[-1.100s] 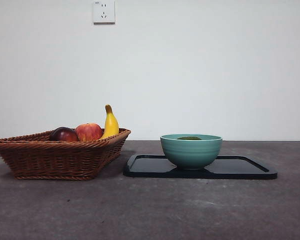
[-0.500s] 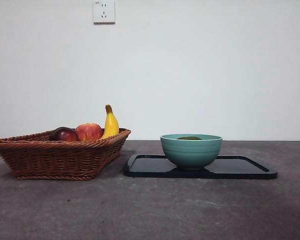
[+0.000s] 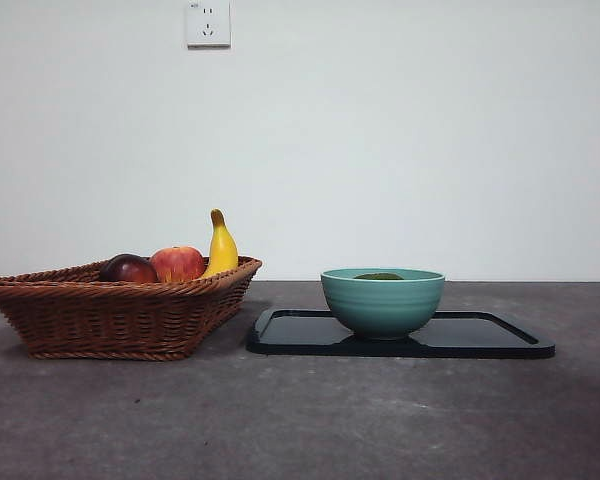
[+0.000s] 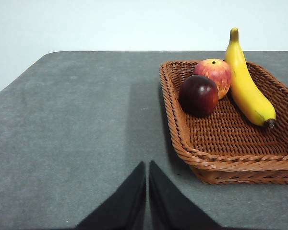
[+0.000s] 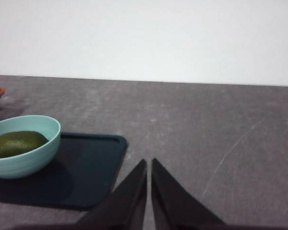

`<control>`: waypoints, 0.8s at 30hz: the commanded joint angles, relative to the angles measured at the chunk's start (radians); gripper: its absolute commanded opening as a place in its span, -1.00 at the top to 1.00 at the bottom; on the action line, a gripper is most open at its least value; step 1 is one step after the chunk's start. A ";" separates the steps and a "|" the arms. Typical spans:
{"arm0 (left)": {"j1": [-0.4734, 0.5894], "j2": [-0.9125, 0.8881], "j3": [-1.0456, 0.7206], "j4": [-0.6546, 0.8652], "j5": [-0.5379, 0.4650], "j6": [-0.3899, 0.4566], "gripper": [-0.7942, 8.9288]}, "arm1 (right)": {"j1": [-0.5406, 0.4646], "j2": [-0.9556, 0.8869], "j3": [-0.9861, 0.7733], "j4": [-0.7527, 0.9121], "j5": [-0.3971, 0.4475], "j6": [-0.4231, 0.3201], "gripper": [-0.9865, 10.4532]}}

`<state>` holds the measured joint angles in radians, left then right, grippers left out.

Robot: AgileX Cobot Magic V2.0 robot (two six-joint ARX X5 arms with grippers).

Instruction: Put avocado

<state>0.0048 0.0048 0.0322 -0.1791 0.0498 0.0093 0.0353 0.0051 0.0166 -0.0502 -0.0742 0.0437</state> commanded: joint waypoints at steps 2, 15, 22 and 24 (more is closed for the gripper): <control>0.002 -0.002 -0.021 -0.008 -0.003 -0.003 0.82 | -0.001 -0.002 -0.006 -0.034 0.004 0.027 0.81; 0.002 -0.002 -0.021 -0.008 -0.003 -0.003 0.82 | 0.000 -0.002 -0.005 -0.104 0.007 0.050 0.81; 0.002 -0.002 -0.021 -0.008 -0.003 -0.003 0.82 | 0.000 -0.002 -0.005 -0.104 0.007 0.050 0.81; 0.002 -0.002 -0.021 -0.008 -0.003 -0.003 0.82 | 0.000 -0.002 -0.005 -0.104 0.007 0.050 0.81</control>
<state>0.0048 0.0048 0.0322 -0.1791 0.0498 0.0090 0.0353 0.0063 0.0166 -0.1642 -0.0681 0.0830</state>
